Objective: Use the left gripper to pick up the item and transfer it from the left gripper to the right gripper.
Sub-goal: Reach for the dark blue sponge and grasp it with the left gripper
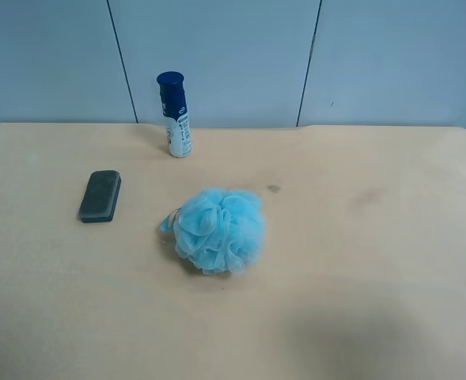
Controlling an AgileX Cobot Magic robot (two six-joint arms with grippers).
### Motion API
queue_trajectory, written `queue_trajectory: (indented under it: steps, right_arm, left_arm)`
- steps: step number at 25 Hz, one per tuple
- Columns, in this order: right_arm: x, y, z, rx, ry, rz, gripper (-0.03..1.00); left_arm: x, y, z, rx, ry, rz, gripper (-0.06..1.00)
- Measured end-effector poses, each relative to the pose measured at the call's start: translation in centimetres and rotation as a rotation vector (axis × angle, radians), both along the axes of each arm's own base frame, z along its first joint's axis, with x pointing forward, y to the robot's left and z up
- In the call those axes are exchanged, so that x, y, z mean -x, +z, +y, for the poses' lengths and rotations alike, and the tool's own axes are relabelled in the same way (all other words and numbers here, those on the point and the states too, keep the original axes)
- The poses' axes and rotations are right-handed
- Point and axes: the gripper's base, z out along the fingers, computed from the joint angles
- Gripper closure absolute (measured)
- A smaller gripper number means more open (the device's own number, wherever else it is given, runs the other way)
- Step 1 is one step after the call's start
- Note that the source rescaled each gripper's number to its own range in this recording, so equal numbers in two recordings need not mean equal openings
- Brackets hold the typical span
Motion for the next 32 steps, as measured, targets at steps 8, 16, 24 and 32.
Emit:
queue_trajectory:
  steps: [8, 16, 24, 32]
  right_arm:
    - [0.0, 0.0, 0.0, 0.000, 0.000, 0.000, -0.03]
    - [0.0, 0.0, 0.0, 0.000, 0.000, 0.000, -0.03]
    - [0.0, 0.0, 0.0, 0.000, 0.000, 0.000, -0.03]
    - [0.0, 0.0, 0.0, 0.000, 0.000, 0.000, -0.03]
  left_arm:
    - [0.0, 0.0, 0.0, 0.000, 0.000, 0.000, -0.06]
    - [-0.1, 0.0, 0.0, 0.000, 0.000, 0.009, -0.06]
    - [-3.3, 4.8, 0.3, 0.001, 0.018, 0.223, -0.06]
    - [-14.6, 6.6, 0.8, 0.005, 0.024, 0.541, -0.06]
